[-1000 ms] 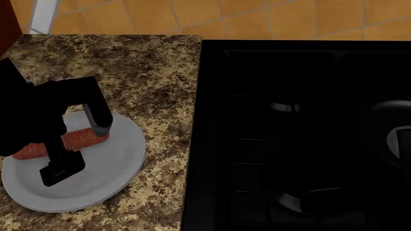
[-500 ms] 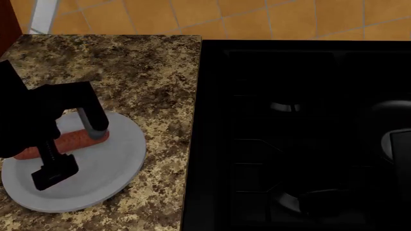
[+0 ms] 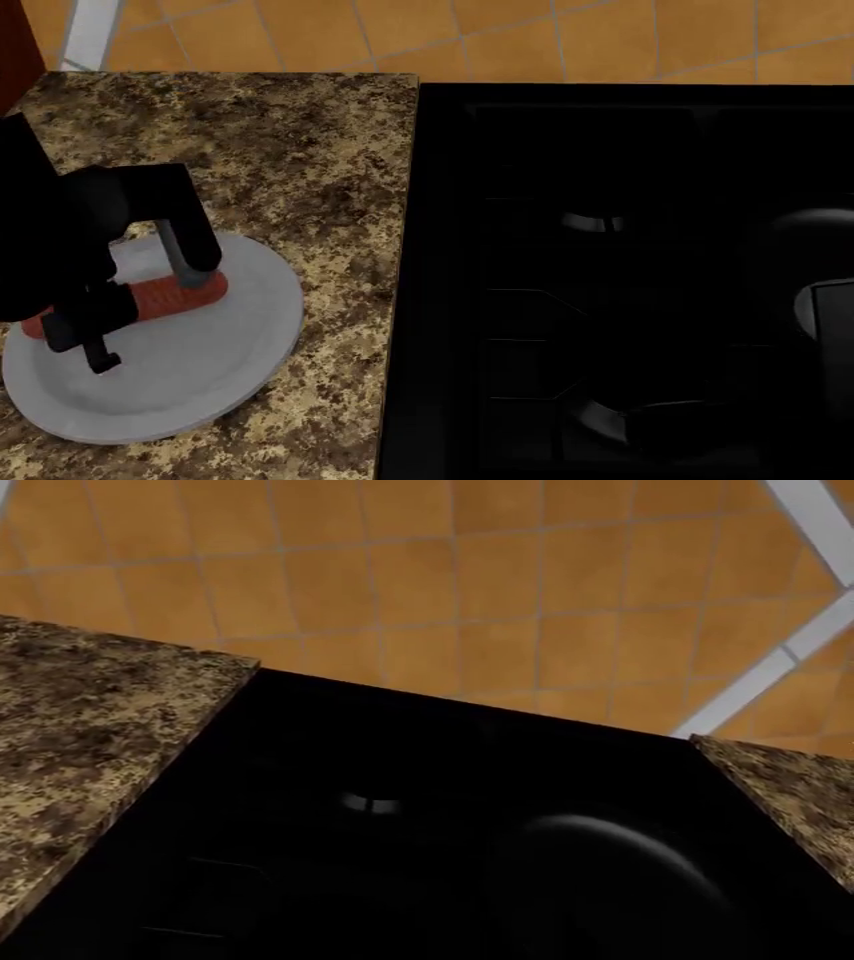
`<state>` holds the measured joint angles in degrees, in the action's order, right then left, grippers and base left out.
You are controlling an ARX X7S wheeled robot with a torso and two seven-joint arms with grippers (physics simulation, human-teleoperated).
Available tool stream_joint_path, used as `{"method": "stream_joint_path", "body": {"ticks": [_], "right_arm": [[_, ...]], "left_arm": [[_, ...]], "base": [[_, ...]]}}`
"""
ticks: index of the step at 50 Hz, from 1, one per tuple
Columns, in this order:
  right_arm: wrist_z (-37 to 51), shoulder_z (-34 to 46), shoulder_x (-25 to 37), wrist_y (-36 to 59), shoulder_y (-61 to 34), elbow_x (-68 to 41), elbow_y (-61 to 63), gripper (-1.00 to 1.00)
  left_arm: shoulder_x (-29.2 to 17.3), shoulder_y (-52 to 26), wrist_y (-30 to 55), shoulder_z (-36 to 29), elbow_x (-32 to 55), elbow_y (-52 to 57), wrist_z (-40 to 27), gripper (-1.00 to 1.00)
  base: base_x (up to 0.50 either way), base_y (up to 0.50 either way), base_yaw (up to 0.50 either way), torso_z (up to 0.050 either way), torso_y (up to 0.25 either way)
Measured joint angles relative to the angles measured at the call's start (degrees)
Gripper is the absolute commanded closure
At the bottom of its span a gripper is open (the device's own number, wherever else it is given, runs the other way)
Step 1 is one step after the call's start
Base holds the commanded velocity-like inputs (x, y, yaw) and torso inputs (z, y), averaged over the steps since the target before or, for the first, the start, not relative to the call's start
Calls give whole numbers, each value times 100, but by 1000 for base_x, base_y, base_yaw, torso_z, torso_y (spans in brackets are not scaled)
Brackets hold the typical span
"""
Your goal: Pick the sausage from the plate and place it in the pan.
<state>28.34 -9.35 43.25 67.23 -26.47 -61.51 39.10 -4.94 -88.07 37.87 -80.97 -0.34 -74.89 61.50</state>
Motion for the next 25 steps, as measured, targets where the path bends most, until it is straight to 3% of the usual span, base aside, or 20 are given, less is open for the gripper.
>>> {"method": "stream_joint_path", "body": {"ticks": [25], "right_arm": [[180,-155,57,62,33,-268,164,-100]], "left_arm": [[2,-131,-59,-49,128,-11,137,100]], "base": [[0,0,0,0,0]]}}
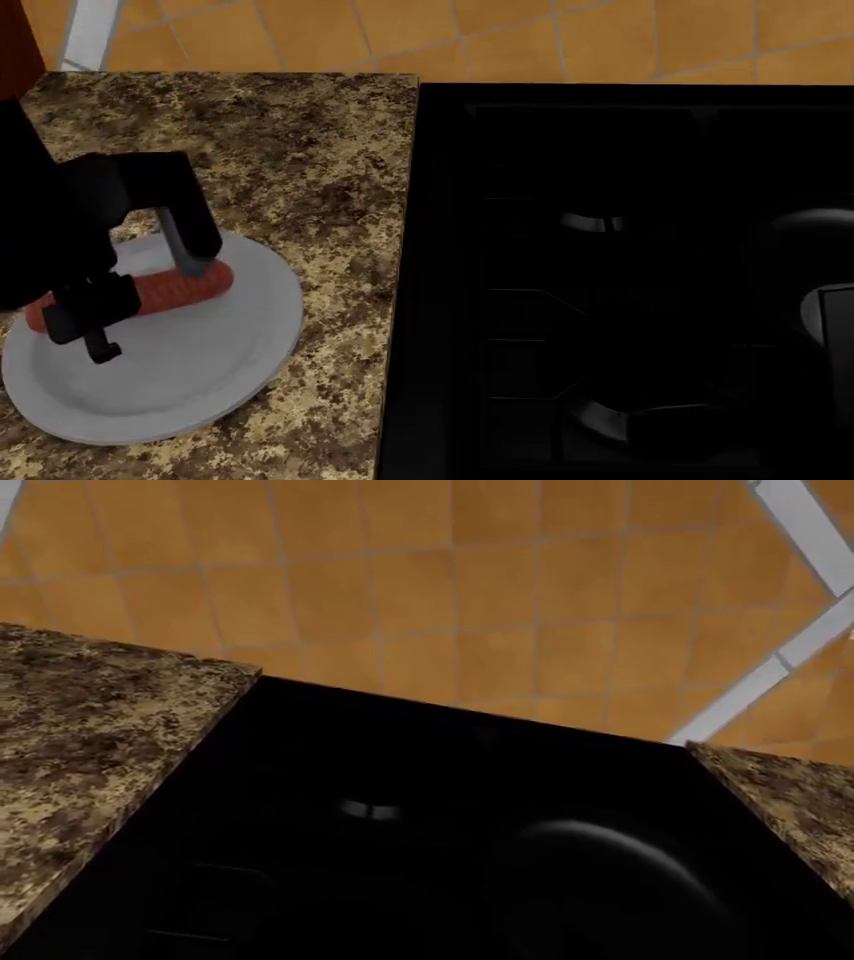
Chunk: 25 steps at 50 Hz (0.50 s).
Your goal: Pick the sausage from the plate and place it in the pan.
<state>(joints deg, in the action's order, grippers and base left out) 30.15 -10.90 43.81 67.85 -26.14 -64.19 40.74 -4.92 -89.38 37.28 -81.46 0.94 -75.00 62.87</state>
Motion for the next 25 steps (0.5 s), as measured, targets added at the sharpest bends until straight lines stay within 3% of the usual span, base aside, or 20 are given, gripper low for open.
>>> {"method": "stream_joint_path", "body": {"ticks": [25], "right_arm": [[562,-612,103,217,128,-1025,535,-100]], "left_arm": [[-133,-623,-425,227,179,0,129,100]], "base": [[0,0,0,0,0]]}}
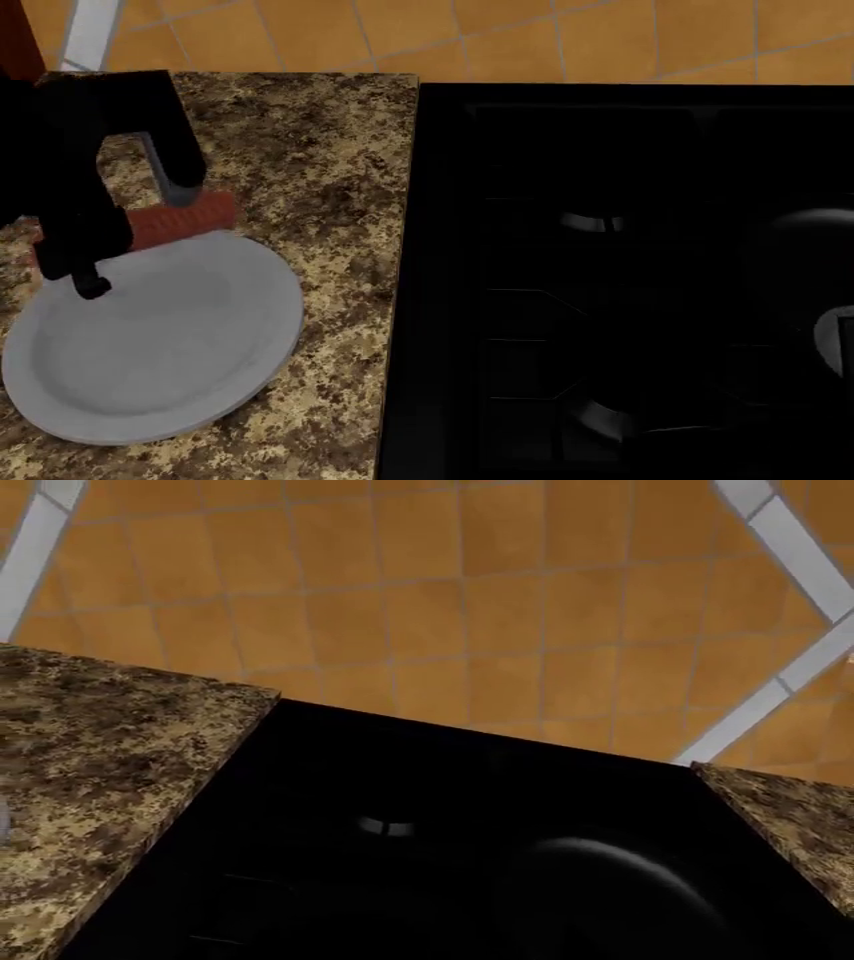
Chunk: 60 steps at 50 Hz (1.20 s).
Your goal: Pick the sausage from the plate and place it in the pan.
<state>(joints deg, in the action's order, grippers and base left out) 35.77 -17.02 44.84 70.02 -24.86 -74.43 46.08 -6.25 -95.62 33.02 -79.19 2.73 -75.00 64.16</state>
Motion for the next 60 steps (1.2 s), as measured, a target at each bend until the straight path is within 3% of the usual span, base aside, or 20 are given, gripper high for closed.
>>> {"method": "stream_joint_path", "body": {"ticks": [27,60], "right_arm": [[1128,-434,431,-90,-300,-1653,193,-100],[1148,-407,593,-189,-443,-1734,109,-100]], "left_arm": [[-51,-515,-200,454,-3,0,23,100],[174,-655,-442,544,-23,0,180,100]], "base": [[0,0,0,0,0],[-107,-494,0,0,0]]}}
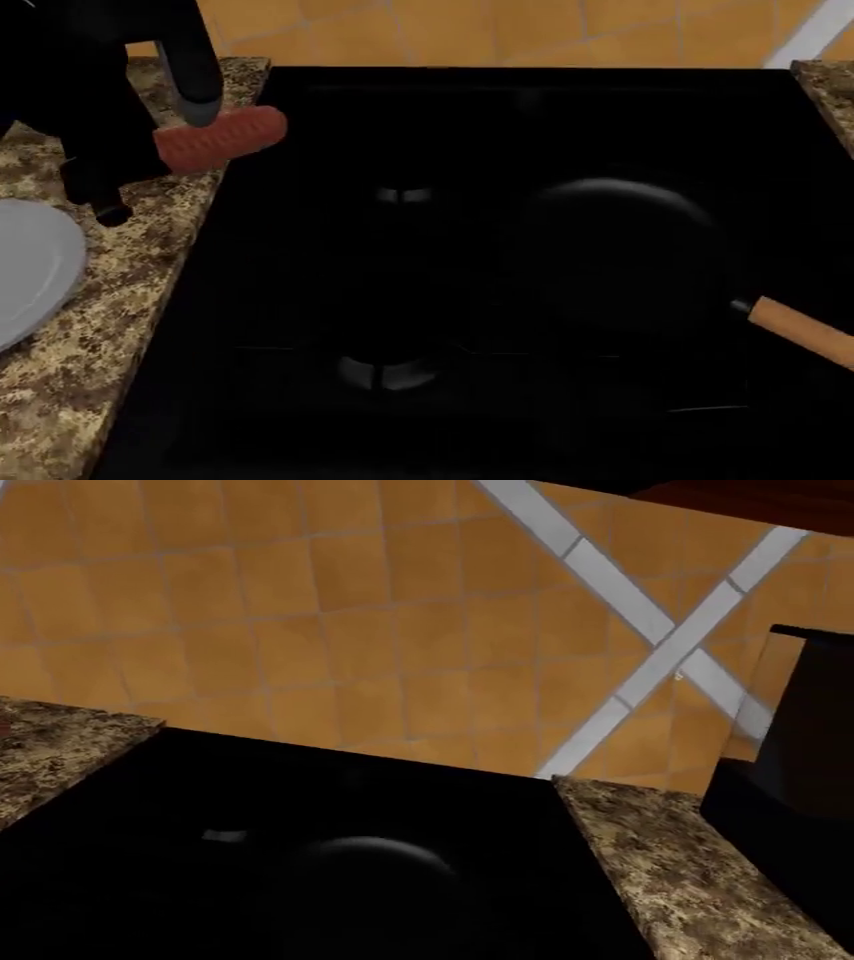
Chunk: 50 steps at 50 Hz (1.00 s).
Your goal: Pick the sausage from the plate and place it in the pan.
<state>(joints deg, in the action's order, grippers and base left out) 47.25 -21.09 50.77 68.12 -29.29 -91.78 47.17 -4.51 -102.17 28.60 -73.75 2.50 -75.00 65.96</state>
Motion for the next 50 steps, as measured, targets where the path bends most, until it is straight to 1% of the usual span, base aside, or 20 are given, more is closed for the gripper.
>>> {"method": "stream_joint_path", "body": {"ticks": [9,43,50], "right_arm": [[-38,22,7,-18,20,41,-3,-100],[-33,360,15,-102,-280,73,-70,-100],[-38,463,18,-111,-411,111,-109,-100]], "left_arm": [[63,-3,-15,23,4,0,11,100],[196,101,-4,67,-2,0,-56,100],[221,126,12,101,13,0,-83,100]], "base": [[-106,-500,0,0,0],[15,-500,0,0,0],[232,-117,0,0,0]]}}
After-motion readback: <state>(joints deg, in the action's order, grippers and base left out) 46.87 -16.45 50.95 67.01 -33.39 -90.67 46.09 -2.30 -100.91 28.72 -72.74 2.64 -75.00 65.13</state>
